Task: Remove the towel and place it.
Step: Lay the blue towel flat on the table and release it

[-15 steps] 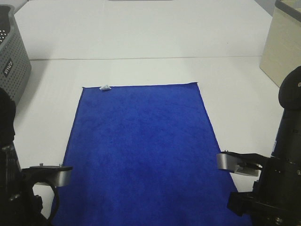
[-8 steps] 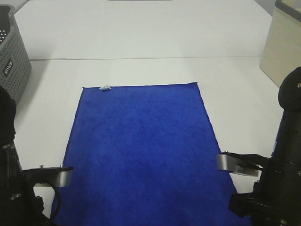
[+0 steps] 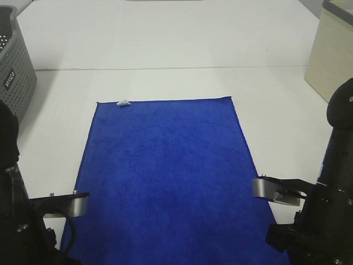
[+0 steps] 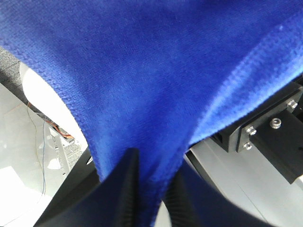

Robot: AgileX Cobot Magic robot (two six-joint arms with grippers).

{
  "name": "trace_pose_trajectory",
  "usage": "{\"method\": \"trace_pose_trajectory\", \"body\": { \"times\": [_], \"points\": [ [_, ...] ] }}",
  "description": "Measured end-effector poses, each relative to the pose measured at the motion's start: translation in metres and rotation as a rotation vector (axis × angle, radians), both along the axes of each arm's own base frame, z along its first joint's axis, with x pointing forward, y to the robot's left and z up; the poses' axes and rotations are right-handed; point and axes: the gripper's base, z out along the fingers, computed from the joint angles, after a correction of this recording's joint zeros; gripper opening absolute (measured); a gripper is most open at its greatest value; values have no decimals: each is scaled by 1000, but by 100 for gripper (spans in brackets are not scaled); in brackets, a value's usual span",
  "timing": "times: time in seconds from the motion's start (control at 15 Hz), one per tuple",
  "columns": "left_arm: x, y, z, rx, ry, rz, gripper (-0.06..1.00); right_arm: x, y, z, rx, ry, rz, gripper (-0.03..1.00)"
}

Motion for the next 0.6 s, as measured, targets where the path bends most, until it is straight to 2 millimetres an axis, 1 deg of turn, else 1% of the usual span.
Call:
{"method": "trace_pose_trajectory", "body": {
  "times": [0.07,0.13,0.2,0.27,0.4,0.6],
  "points": [
    [0,-1,0,-3,2,7,29,0,0,0,0,2,1,28],
    [1,-2,0,-10,-6,23,41,0,0,0,0,5,0,46],
    [2,-2,0,-11,-11,27,46,0,0,0,0,5,0,58],
    [2,-2,-1,-11,-14,30,51,0,0,0,0,5,0,66],
    [2,-2,-1,-11,-14,30,58,0,0,0,0,5,0,71],
    [4,-3,2,-20,-13,15,61,2,1,3,5,-10,3,72]
  ]
}}
